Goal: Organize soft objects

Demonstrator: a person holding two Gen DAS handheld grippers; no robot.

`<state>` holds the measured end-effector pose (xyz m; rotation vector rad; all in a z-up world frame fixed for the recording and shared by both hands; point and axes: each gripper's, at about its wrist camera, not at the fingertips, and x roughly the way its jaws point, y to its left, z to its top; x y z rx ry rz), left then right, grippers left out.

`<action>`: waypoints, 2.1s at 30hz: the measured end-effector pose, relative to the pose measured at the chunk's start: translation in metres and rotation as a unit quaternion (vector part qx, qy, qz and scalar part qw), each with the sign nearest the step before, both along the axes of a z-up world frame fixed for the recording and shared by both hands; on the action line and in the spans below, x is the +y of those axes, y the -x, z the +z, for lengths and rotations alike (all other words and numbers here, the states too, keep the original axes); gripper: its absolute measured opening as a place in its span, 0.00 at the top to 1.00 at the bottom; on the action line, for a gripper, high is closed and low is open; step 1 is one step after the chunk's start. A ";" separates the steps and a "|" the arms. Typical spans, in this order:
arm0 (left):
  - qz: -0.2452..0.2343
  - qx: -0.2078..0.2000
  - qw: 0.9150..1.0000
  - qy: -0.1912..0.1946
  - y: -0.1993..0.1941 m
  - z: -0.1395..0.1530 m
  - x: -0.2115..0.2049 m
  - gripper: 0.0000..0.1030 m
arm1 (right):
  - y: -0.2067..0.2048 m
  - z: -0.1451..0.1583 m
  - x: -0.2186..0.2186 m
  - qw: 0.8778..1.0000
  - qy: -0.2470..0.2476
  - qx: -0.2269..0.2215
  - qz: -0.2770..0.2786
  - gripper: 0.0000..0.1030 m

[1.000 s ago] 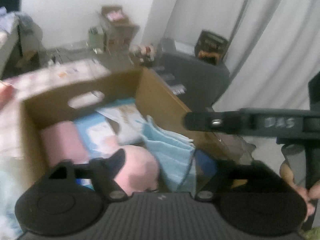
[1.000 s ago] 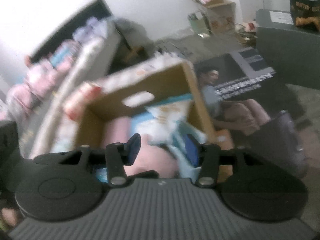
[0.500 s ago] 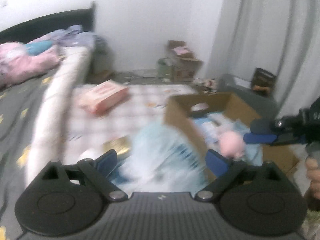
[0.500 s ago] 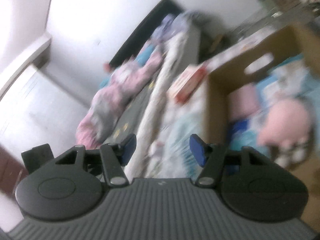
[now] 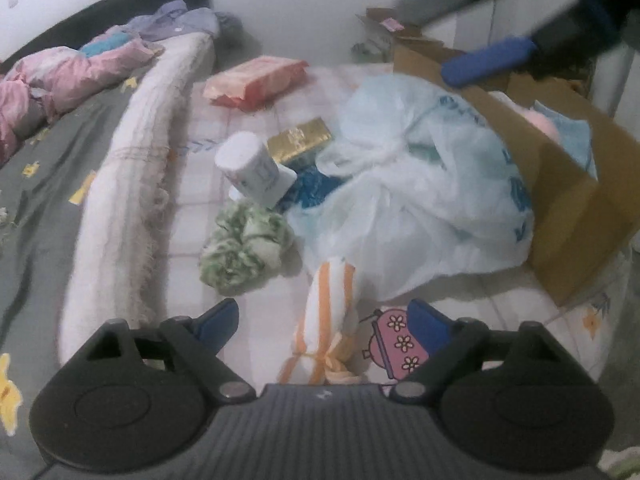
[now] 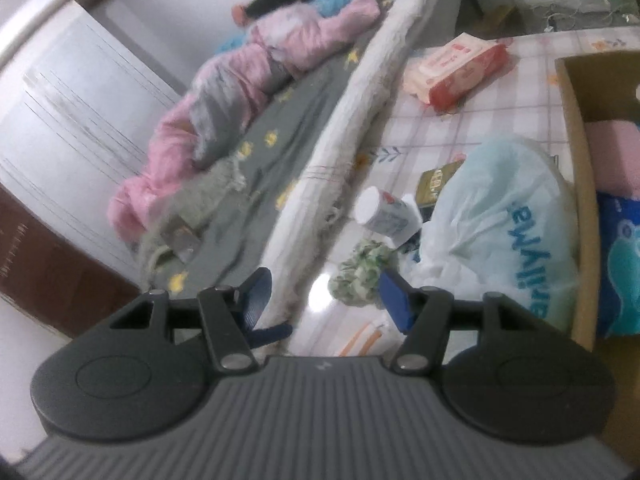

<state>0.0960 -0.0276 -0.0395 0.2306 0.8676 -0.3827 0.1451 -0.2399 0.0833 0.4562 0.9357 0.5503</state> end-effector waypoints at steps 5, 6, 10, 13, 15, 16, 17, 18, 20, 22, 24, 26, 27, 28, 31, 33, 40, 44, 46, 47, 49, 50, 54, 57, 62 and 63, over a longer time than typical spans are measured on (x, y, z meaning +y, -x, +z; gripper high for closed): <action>-0.008 0.023 1.000 -0.002 -0.010 -0.021 0.000 0.30 | -0.024 -0.004 0.014 0.999 0.032 0.012 0.001 0.40; -0.007 0.034 0.999 0.001 -0.014 -0.025 0.001 0.33 | -0.030 -0.005 0.018 0.999 0.039 0.014 0.001 0.40; 0.009 0.061 0.998 0.026 -0.023 -0.035 0.015 0.61 | -0.048 -0.011 0.028 0.998 0.050 0.022 0.003 0.40; 0.028 0.056 0.997 0.041 -0.024 -0.033 0.029 0.62 | -0.062 -0.016 0.041 0.998 0.063 0.024 0.012 0.40; 0.043 0.052 0.997 0.048 -0.026 -0.031 0.040 0.62 | -0.072 -0.020 0.052 0.997 0.075 0.024 0.020 0.40; 0.051 0.051 0.996 0.054 -0.027 -0.029 0.045 0.62 | -0.079 -0.024 0.059 0.996 0.082 0.026 0.025 0.40; 0.061 0.050 0.995 0.061 -0.028 -0.028 0.050 0.62 | -0.084 -0.027 0.064 0.995 0.087 0.028 0.028 0.40; 0.067 0.048 0.994 0.066 -0.031 -0.028 0.054 0.62 | -0.089 -0.031 0.070 0.995 0.093 0.030 0.031 0.40; 0.080 0.047 0.993 0.069 -0.035 -0.029 0.062 0.62 | -0.100 -0.037 0.080 0.993 0.107 0.029 0.035 0.39; 0.090 0.051 0.992 0.069 -0.040 -0.032 0.066 0.62 | -0.110 -0.042 0.087 0.992 0.123 0.025 0.034 0.38; 0.094 0.054 0.991 0.079 -0.042 -0.033 0.069 0.61 | -0.122 -0.045 0.091 0.989 0.142 0.016 0.029 0.36; 0.095 0.058 0.990 0.084 -0.044 -0.034 0.070 0.61 | -0.139 -0.047 0.093 0.984 0.176 0.006 0.022 0.36; 0.096 0.060 0.990 0.086 -0.045 -0.035 0.071 0.61 | -0.145 -0.047 0.094 0.981 0.191 0.003 0.020 0.36; 0.097 0.061 0.990 0.088 -0.046 -0.035 0.071 0.61 | -0.151 -0.048 0.096 0.978 0.206 0.000 0.028 0.36; 0.102 0.063 0.988 0.092 -0.049 -0.038 0.072 0.60 | -0.161 -0.054 0.109 0.970 0.234 -0.001 0.074 0.28; 0.105 0.063 0.988 0.095 -0.051 -0.039 0.072 0.59 | -0.163 -0.061 0.124 0.962 0.255 -0.007 0.100 0.22; 0.122 0.053 0.986 0.100 -0.053 -0.038 0.076 0.47 | -0.169 -0.104 0.169 0.941 0.308 -0.001 0.139 0.26; 0.131 0.035 0.985 0.104 -0.055 -0.037 0.080 0.46 | -0.175 -0.111 0.166 0.947 0.299 0.011 0.117 0.47; 0.137 0.029 0.984 0.110 -0.054 -0.035 0.082 0.45 | -0.176 -0.106 0.158 0.955 0.281 0.011 0.097 0.50; 0.138 0.026 0.984 0.114 -0.053 -0.034 0.084 0.43 | -0.178 -0.102 0.151 0.961 0.263 0.013 0.084 0.52; 0.134 0.013 0.983 0.121 -0.048 -0.027 0.085 0.38 | -0.180 -0.091 0.135 0.973 0.222 0.016 0.058 0.54; 0.132 0.003 0.984 0.122 -0.045 -0.023 0.085 0.37 | -0.179 -0.085 0.127 0.978 0.201 0.018 0.045 0.54; 0.129 -0.032 0.982 0.134 -0.033 -0.006 0.088 0.35 | -0.166 -0.062 0.098 0.992 0.125 0.027 0.010 0.54; 0.124 -0.042 0.981 0.144 -0.024 0.005 0.091 0.35 | -0.145 -0.050 0.083 0.997 0.067 0.036 0.001 0.55; 0.103 -0.057 0.983 0.140 0.005 0.016 0.094 0.35 | -0.088 -0.038 0.073 0.999 -0.003 0.038 0.010 0.55; 0.100 -0.055 0.984 0.140 0.012 0.016 0.096 0.36 | -0.076 -0.038 0.071 0.999 -0.014 0.039 0.011 0.55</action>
